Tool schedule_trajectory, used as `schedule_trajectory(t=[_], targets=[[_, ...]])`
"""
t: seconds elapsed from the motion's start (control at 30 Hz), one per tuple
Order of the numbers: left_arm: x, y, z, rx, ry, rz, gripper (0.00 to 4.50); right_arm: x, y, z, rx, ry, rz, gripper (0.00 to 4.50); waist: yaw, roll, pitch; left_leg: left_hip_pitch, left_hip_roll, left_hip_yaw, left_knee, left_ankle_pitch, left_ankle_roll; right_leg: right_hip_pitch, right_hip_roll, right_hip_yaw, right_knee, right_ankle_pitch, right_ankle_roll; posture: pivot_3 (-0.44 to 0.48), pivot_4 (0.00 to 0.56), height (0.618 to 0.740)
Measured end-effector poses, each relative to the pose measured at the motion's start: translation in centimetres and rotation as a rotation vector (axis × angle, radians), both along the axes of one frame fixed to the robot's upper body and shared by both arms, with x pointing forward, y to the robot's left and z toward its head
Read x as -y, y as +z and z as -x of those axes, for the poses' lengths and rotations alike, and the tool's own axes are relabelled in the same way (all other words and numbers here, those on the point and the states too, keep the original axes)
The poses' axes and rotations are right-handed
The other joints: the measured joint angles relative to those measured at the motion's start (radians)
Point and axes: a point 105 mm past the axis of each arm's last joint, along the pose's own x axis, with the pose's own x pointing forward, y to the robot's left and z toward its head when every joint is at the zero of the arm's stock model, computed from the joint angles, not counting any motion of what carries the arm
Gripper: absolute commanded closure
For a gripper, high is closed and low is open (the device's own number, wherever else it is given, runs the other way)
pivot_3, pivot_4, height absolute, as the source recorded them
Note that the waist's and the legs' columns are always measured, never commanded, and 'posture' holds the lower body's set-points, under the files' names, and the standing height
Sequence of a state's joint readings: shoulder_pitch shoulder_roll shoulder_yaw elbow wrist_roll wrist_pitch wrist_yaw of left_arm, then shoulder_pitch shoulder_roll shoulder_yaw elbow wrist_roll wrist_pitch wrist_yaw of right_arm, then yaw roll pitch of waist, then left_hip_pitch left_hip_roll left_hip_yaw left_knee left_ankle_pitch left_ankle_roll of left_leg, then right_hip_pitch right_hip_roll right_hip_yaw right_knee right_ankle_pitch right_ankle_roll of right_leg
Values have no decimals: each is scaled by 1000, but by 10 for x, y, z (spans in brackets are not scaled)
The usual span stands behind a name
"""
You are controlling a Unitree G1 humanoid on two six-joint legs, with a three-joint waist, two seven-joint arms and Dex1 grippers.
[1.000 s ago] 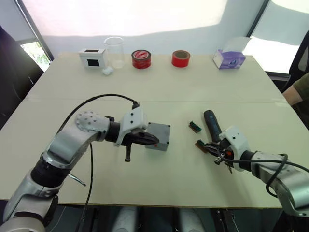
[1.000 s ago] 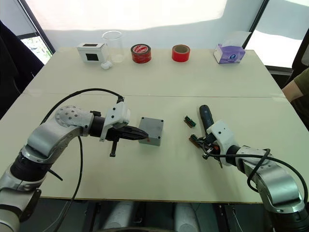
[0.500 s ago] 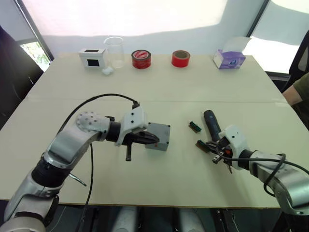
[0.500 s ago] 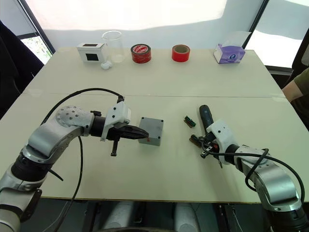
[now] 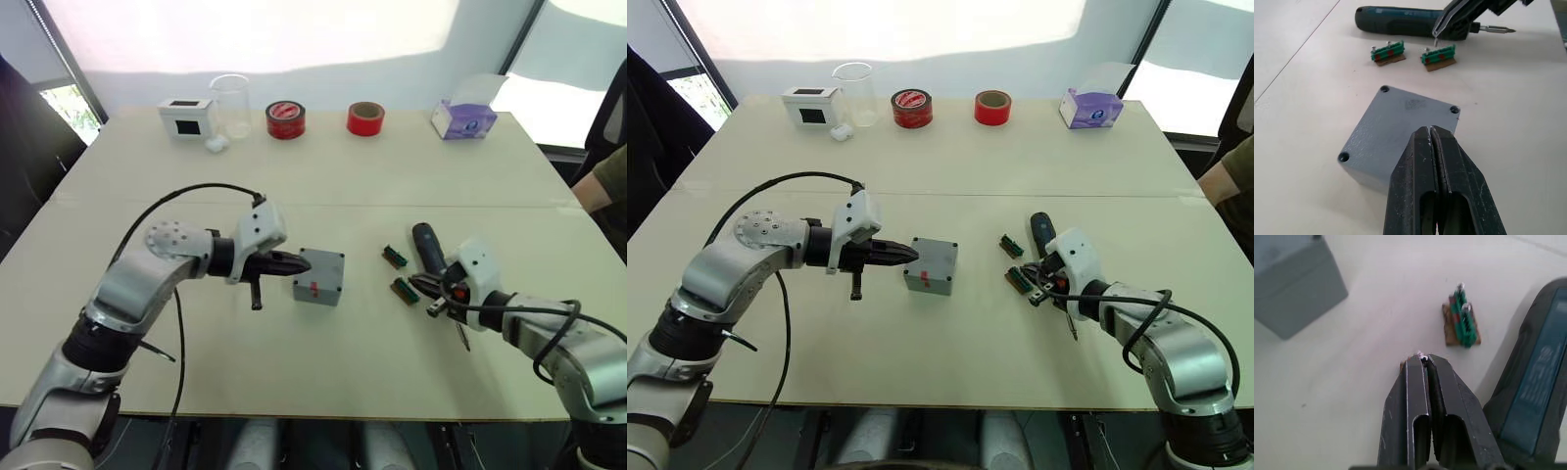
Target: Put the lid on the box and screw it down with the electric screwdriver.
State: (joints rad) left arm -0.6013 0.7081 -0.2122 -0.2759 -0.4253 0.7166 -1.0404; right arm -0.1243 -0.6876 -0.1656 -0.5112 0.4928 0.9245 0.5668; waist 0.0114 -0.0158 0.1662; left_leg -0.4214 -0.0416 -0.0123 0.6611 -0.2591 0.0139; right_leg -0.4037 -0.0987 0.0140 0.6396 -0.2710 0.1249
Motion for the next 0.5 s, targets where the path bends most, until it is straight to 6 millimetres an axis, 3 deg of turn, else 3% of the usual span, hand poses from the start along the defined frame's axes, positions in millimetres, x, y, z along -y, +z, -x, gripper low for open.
schedule_trajectory(t=[0.17, 0.27, 0.4, 0.5], targets=[[-23, 13, -8, 8, 76, 12, 4500, -7, 33, -9, 103, 68, 17, 4448, -3, 0, 0, 0, 0, 0, 0, 0, 0, -1, 0, 0, 1, 0, 0, 0, 150, 740], [-39, 21, -8, -22, 104, 41, 4500, -39, 60, -13, 192, 189, -40, 4448, -10, 0, 0, 0, 1, 0, 0, 0, 0, -2, 1, 0, 2, 0, 0, 0, 150, 740], [-48, 14, -6, -64, 138, 52, 4500, -76, 55, -12, 179, 301, -70, 4448, -7, 0, 0, 0, 1, 0, 0, 0, 0, -2, 1, 0, 2, 0, 0, 0, 150, 740], [-47, 11, -5, -83, 155, 60, 4500, -89, 45, -13, 156, 323, -72, 4448, 1, 0, 1, -1, 0, 0, 1, 0, 0, -2, 0, 0, 4, 0, 0, 0, 150, 740]])
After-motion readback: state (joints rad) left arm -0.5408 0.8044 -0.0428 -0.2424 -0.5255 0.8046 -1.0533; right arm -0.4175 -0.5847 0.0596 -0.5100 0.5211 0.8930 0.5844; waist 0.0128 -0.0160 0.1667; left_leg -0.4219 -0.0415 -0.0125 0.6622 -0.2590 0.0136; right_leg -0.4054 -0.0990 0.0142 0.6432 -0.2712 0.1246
